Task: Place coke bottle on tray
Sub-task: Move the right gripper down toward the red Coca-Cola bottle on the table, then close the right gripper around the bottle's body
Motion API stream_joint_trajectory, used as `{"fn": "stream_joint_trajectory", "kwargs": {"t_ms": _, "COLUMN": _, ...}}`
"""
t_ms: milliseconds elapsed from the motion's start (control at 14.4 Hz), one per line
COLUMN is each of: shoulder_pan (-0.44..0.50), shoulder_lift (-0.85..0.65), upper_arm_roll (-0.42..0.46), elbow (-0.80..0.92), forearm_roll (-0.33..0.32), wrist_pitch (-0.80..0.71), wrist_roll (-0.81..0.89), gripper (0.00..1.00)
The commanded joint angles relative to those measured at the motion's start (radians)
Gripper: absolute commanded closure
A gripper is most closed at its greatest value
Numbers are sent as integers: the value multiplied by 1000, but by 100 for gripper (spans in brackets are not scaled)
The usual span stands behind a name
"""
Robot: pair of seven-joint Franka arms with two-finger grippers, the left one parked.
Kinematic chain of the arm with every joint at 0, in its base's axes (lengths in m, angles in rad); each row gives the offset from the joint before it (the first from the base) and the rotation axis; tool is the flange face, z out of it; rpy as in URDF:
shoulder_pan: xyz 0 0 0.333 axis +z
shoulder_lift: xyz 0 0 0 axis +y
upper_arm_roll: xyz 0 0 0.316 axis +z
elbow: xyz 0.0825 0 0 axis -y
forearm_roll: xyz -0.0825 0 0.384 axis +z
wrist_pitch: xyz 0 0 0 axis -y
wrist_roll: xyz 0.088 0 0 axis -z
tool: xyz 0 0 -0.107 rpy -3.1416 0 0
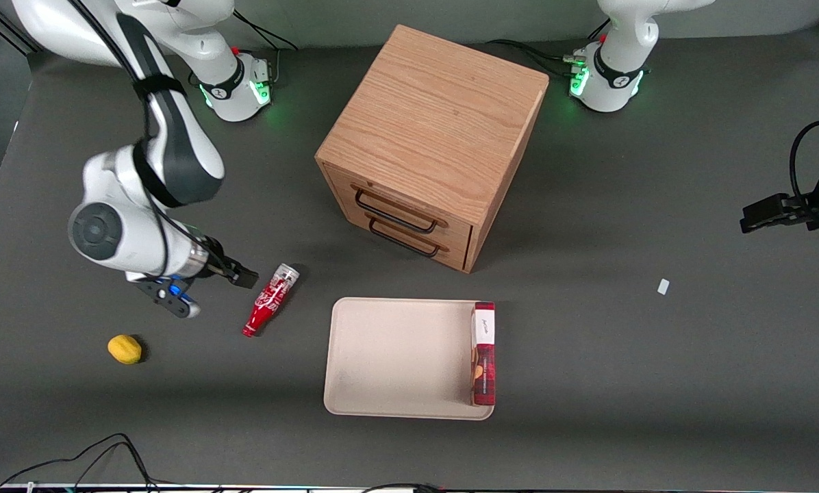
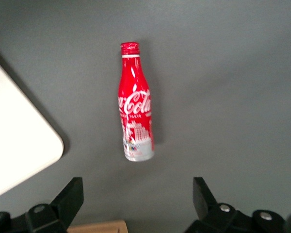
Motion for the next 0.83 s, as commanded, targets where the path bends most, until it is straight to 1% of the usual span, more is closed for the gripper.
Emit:
{"fn": "stream_joint_trajectory", "kwargs": {"t_ms": 0, "shoulder_pan": 3, "shoulder_lift": 50, "upper_arm_roll": -1, "elbow": -60, "forearm_roll": 8, "wrist_pitch": 149, "wrist_roll": 32, "gripper": 0}}
{"fn": "stream_joint_trajectory", "kwargs": {"t_ms": 416, "shoulder_pan": 12, "shoulder_lift": 169, "upper_arm_roll": -1, "elbow": -130, "forearm_roll": -2, "wrist_pitch": 404, "wrist_roll": 43, "gripper": 0}}
{"fn": "stream_joint_trajectory", "kwargs": {"t_ms": 693, "shoulder_pan": 12, "shoulder_lift": 203, "upper_arm_roll": -1, "elbow": -192, "forearm_roll": -2, "wrist_pitch": 548, "wrist_roll": 41, "gripper": 0}}
{"fn": "stream_joint_trajectory", "kwargs": {"t_ms": 762, "shoulder_pan": 10, "shoulder_lift": 211, "upper_arm_roll": -1, "elbow": -199, "forearm_roll": -14, "wrist_pitch": 566, "wrist_roll": 32, "gripper": 22}}
